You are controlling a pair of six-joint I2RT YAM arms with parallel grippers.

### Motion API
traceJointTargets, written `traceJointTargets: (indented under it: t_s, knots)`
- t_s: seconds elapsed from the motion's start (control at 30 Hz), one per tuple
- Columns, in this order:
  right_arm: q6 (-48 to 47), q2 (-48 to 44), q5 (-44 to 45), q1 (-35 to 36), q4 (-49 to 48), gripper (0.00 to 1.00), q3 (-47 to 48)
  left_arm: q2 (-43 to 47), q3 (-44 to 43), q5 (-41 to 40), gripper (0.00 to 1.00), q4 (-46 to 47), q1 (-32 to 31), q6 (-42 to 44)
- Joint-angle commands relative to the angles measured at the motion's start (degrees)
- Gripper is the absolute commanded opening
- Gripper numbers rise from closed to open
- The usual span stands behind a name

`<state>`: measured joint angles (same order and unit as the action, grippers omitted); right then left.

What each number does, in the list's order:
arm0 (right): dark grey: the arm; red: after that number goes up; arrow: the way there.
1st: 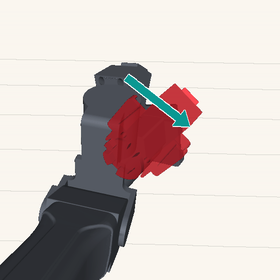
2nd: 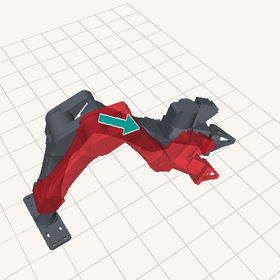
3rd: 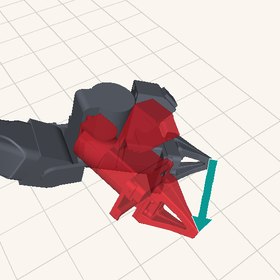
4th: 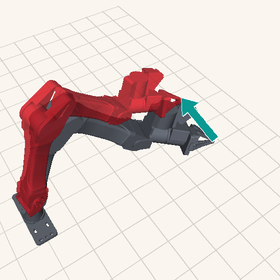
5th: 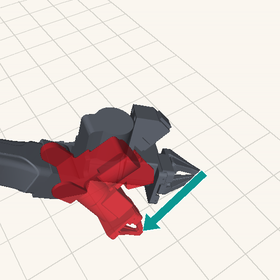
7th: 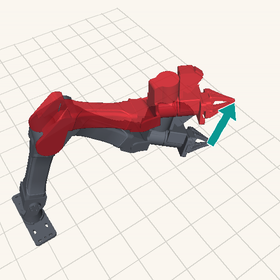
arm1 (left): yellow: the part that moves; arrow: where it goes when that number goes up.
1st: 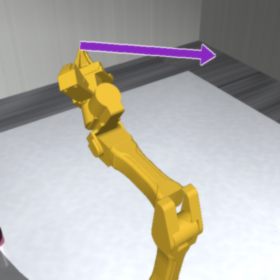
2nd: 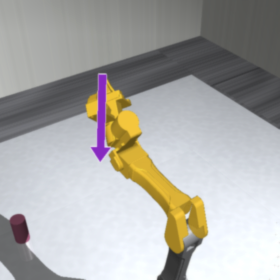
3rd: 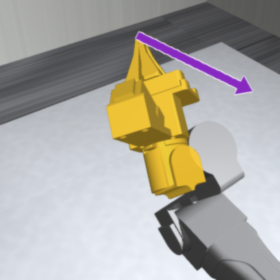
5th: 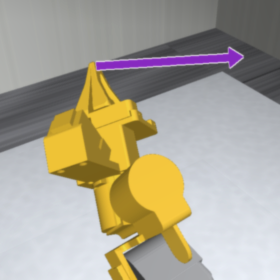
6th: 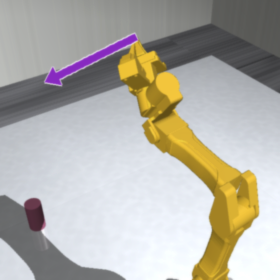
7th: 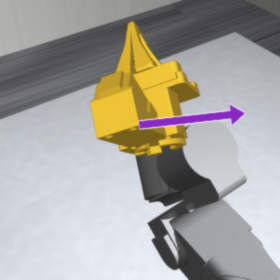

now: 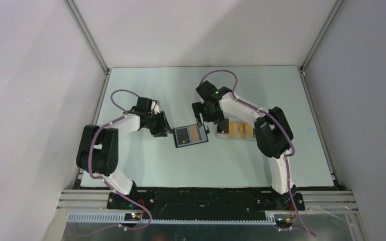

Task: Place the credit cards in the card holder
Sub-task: Close the card holder at the center of the board.

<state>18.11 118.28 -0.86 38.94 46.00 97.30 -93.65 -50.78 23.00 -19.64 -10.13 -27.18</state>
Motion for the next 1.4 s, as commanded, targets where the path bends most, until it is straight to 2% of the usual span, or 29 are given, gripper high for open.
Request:
traceJointTargets:
  t_s: [0.0,0.03,0.27,0.53,0.87,1.17,1.37]
  knots:
    - [-0.98,-0.64,1.73,-1.42,1.98,0.81,-0.31,-0.64,-0.76,1.97,0.45,1.49,0.45,-1.24]
    - [-1.02,-0.09,1.61,-1.46,1.99,0.8,-0.04,-0.82,-0.78,2.23,0.45,1.68,0.41,-1.31]
    - [-0.46,4.7,-2.65,-2.75,1.87,0.58,0.72,-3.18,-1.07,3.22,0.45,2.15,0.43,-2.93]
    - [-0.68,6.27,-5.07,-3.02,1.95,0.41,0.96,-4.7,-2.27,2.36,0.45,2.56,-0.28,-4.0]
    - [-0.35,7.31,-9.86,-3.86,-0.21,0.02,0.16,-8.19,-3.82,5.81,0.45,6.64,-1.21,-6.7]
    - [0.79,2.49,-20.53,-4.6,-3.19,0.0,0.02,-6.02,-1.09,12.06,0.44,15.15,-1.19,-10.3]
    - [2.34,0.3,-25.89,-4.24,-4.33,0.0,2.3,-4.78,0.23,12.53,0.44,15.94,-0.93,-10.9]
